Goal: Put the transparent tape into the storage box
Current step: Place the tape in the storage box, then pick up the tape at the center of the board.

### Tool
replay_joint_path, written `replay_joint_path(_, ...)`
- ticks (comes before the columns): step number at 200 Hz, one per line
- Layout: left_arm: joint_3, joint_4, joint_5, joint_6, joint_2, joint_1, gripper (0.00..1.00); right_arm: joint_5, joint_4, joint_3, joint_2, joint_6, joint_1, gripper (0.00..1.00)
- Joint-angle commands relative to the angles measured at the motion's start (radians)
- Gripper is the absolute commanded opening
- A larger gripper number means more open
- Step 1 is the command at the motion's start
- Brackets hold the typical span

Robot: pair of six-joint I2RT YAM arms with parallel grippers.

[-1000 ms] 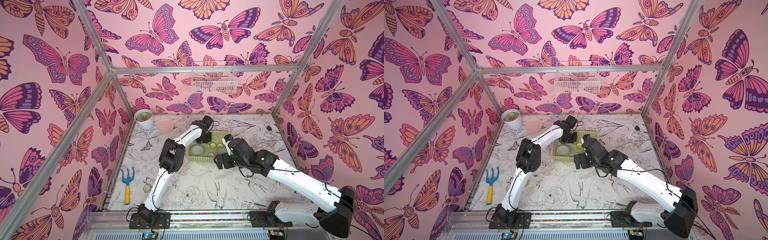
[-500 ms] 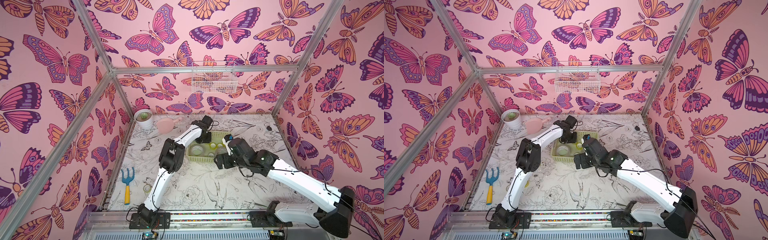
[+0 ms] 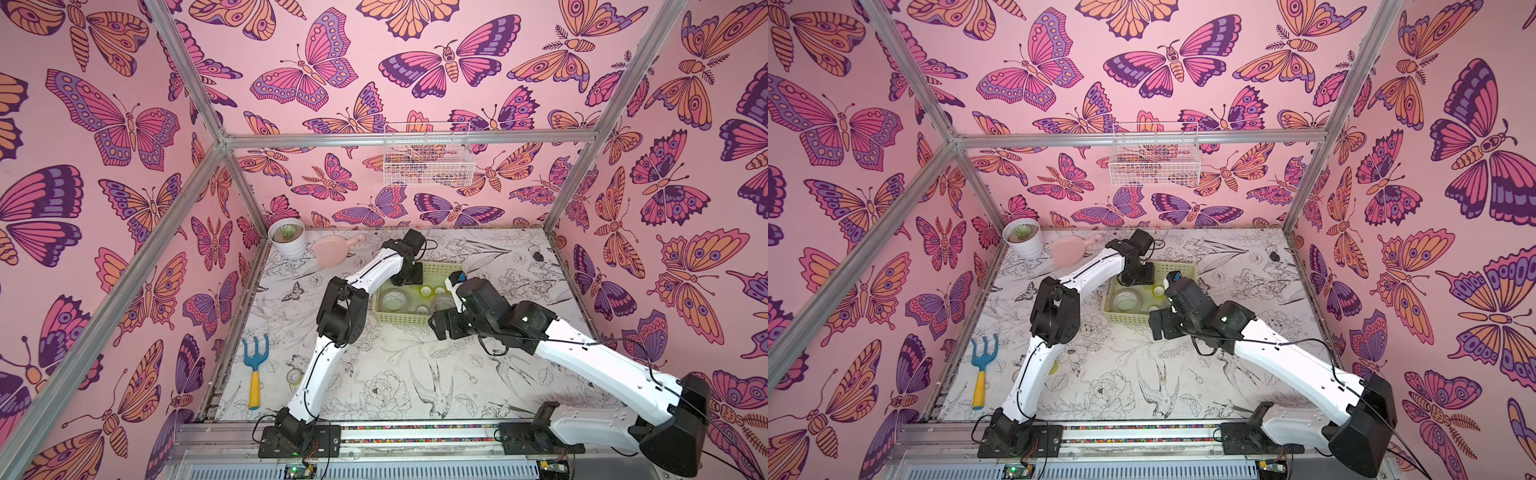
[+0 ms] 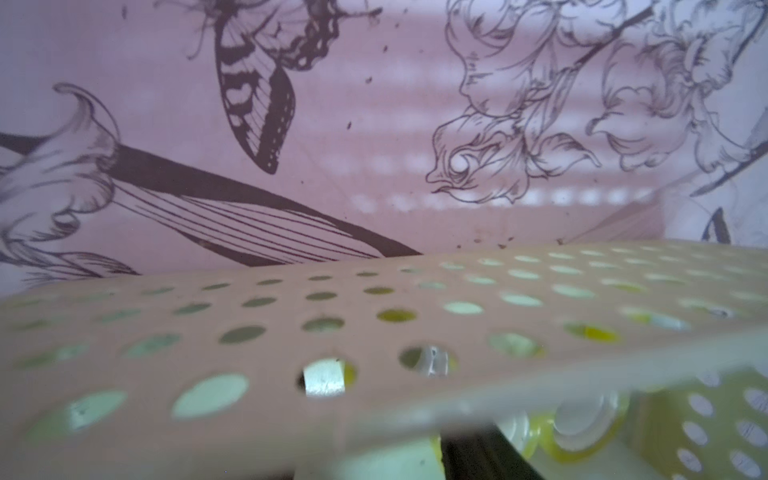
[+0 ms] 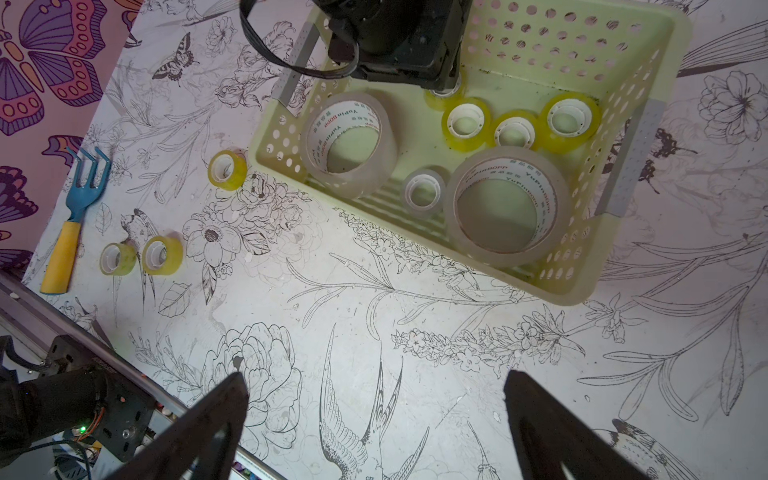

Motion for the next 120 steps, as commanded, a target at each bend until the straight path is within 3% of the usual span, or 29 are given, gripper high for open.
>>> replay_joint_path(1, -0.024, -0.015, -0.017, -0.006, -0.119, 0.004, 0.63, -0.002, 0.007, -0.003, -0.017, -0.001, -0.004, 0.99)
replay_joint_path(10, -0.039, -0.015, -0.024, -0.008, -0.147, 0.007, 0.64, -0.005, 0.011, 0.000, -0.014, -0.006, -0.005, 0.99)
replay_joint_path(21, -0.062, -0.015, -0.034, -0.014, -0.184, 0.010, 0.87, -0.012, 0.019, 0.003, -0.011, -0.011, -0.005, 0.99)
replay_joint_path(38, -0.107, -0.015, -0.046, -0.023, -0.248, 0.017, 0.90, -0.024, 0.034, 0.008, -0.002, -0.020, -0.004, 0.99)
replay_joint_path(43, -0.124, -0.015, -0.050, -0.026, -0.268, 0.020, 0.99, -0.029, 0.037, 0.010, 0.002, -0.023, -0.004, 0.99)
replay_joint_path(120, -0.495, -0.013, -0.156, -0.104, -0.652, 0.103, 1.00, -0.126, 0.111, 0.053, 0.101, -0.049, 0.008, 0.99)
